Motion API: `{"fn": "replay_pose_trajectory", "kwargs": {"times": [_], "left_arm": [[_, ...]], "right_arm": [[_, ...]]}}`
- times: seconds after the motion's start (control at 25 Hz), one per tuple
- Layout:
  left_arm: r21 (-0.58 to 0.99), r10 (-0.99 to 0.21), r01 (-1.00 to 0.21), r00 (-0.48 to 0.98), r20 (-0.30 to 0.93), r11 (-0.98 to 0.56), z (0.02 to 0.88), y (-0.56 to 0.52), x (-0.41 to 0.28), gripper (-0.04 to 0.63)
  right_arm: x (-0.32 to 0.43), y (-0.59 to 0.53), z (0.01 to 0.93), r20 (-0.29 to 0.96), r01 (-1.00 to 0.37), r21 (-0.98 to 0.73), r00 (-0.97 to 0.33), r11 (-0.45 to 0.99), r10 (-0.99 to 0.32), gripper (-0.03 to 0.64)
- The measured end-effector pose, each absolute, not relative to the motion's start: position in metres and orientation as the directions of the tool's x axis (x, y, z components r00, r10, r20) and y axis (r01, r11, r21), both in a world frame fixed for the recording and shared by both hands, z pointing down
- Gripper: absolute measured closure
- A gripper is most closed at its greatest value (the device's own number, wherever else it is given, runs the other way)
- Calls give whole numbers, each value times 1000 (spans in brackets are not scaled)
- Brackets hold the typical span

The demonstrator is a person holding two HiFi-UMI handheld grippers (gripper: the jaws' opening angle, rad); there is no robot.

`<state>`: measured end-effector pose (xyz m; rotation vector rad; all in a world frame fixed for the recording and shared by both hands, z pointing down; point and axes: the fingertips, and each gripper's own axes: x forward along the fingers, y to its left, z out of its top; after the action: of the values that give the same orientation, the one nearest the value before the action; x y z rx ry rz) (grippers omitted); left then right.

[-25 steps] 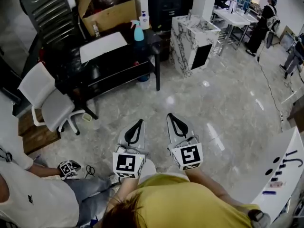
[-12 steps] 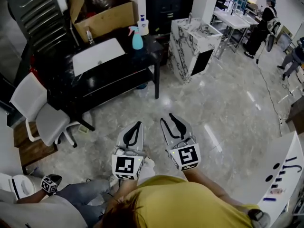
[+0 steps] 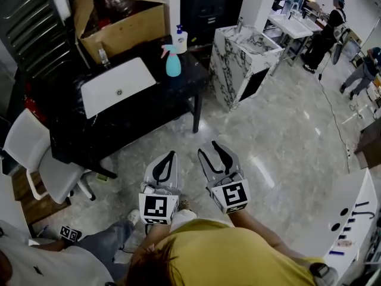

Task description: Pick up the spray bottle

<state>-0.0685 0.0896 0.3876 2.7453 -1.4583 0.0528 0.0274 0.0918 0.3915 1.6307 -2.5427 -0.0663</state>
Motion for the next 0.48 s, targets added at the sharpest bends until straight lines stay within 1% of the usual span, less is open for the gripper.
{"fn": "replay_pose_trajectory", "kwargs": {"times": [0.28, 0.48], "left_arm": [[28, -809, -811, 585, 63, -584, 397, 37, -75, 591], [38, -800, -803, 595, 70, -594, 403, 9, -74, 591]], "right_arm": [[17, 38, 401, 95, -912, 81, -394, 402, -914, 413], [16, 6, 407, 101, -913, 66, -395, 403, -913, 408]]}}
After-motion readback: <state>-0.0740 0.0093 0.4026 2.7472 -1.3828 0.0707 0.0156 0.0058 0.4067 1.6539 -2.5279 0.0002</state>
